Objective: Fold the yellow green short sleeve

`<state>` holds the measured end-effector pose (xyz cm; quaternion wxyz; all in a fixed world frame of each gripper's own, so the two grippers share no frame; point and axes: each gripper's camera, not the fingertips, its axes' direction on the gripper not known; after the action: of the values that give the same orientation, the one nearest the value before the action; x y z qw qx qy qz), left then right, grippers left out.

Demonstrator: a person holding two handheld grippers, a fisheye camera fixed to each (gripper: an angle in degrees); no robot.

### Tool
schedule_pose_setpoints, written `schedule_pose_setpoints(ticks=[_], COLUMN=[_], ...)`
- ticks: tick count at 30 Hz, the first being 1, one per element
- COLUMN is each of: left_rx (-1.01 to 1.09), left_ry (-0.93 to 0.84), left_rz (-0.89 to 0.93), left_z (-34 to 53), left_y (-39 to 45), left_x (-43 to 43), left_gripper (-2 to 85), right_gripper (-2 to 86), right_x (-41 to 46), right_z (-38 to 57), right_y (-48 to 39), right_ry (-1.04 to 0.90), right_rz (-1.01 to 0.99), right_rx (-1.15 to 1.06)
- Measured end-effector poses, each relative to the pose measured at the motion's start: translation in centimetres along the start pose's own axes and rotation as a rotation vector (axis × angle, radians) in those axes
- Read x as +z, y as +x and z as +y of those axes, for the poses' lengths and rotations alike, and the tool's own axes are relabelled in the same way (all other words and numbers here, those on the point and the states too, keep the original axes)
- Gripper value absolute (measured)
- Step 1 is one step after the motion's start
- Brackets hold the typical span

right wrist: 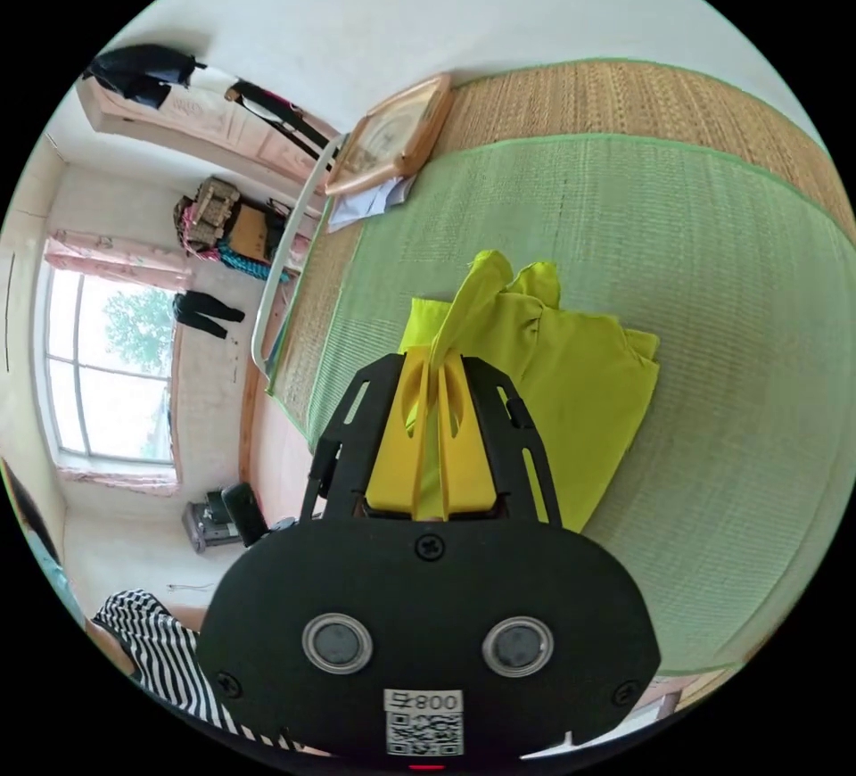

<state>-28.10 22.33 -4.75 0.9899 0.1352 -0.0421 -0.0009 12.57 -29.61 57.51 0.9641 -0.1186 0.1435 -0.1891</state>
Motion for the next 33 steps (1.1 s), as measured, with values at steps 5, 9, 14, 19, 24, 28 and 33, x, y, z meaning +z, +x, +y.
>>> schedule_pose_setpoints(ticks=[5, 9, 14, 19, 24, 28, 33], left_rx=[-0.123, -0.193, -0.272, -0.373, -0.426, -0.432, -0.433], left_ry=[0.02, 0.031, 0.036, 0.033, 0.046, 0.042, 0.031], left_rz=[0.046, 0.083, 0.127, 0.193, 0.239, 0.25, 0.251], left_z=[-1.4, -2.4, -3.7, -4.7, -5.5, -6.0, -6.3], left_y=[-2.0, -2.5, -2.6, -3.1, -2.5, -1.6, -0.1], left_x=[-6.1, -10.8, -15.7, -19.8, -23.8, -26.0, -28.9], left_gripper=[1.1, 1.1, 1.2, 1.3, 1.4, 1.4, 1.5], right_gripper=[0.9, 1.0, 1.4, 2.0, 3.1, 4.5, 5.6], right_x=[11.9, 17.8, 25.7, 31.8, 36.1, 37.8, 39.9], right_z=[-2.1, -3.0, -4.2, -5.1, -5.6, -5.7, -5.6], right_y=[0.1, 0.6, 2.0, 3.4, 4.4, 5.2, 6.6], right_ry=[-0.088, -0.127, -0.183, -0.23, -0.257, -0.244, -0.247], right_rz=[0.057, 0.096, 0.15, 0.217, 0.291, 0.311, 0.337], right_rx=[-0.004, -0.023, -0.047, -0.064, -0.121, -0.175, -0.23])
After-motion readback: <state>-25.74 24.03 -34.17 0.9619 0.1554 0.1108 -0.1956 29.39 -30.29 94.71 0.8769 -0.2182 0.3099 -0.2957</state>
